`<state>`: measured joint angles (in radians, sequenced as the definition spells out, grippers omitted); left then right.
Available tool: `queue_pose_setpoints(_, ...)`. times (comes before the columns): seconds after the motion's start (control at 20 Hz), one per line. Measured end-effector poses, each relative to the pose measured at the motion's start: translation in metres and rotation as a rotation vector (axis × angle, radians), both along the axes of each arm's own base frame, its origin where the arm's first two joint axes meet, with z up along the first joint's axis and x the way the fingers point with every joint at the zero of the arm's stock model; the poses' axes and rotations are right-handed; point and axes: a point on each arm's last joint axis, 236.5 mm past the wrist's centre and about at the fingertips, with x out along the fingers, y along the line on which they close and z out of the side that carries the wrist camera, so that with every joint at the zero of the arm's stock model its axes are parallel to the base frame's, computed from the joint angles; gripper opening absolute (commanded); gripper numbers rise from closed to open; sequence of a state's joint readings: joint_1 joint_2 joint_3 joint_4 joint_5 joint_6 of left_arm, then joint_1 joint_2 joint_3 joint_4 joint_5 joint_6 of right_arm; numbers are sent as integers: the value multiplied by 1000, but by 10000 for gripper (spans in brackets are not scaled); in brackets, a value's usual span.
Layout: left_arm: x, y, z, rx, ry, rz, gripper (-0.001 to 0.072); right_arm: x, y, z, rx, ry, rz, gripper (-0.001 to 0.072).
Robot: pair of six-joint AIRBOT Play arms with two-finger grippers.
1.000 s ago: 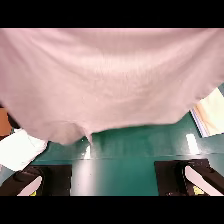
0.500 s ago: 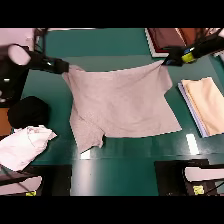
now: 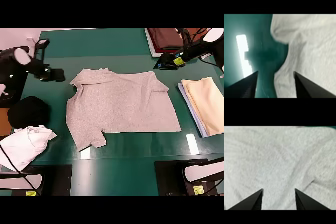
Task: Fold the shirts.
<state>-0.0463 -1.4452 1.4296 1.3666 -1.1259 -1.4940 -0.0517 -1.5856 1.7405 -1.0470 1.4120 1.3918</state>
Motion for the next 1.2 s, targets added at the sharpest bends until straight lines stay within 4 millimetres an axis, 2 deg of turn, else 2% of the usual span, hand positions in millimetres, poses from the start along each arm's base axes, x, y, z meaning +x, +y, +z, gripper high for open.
queue_pose_setpoints(0.1,-32,10,-15,-14,82,23,529,-19,1,7,-6,13,25,448)
queue_pose_setpoints(0.2,-70,15,-38,-29,164,41,529,-39,3,10,-7,22,35,448)
queue_pose_setpoints(0.4,-127,6,-84,-92,286,72,529,-67,3,12,-7,4,14,448)
queue_pose_setpoints(0.55,-147,-13,-103,-183,325,87,527,-79,3,11,-5,-18,-5,448)
queue_pose_setpoints(0.8,-159,-28,-118,-266,339,119,527,-86,4,13,1,-36,-15,448)
queue_pose_setpoints(0.85,-158,-30,-119,-278,335,125,483,-86,4,13,2,-37,-16,448)
queue_pose_setpoints(0.9,-157,-32,-119,-285,329,128,392,-86,4,13,2,-37,-16,448)
queue_pose_setpoints(0.95,-157,-35,-120,-286,321,123,357,-87,4,14,3,-39,-17,448)
queue_pose_setpoints(1.05,-155,-45,-120,-289,304,106,335,-87,4,14,3,-38,-17,448)
queue_pose_setpoints(1.1,-154,-50,-120,-289,295,96,22,-88,4,13,3,-36,-16,448)
queue_pose_setpoints(1.2,-150,-54,-118,-284,276,82,21,-93,3,11,-6,-17,-8,448)
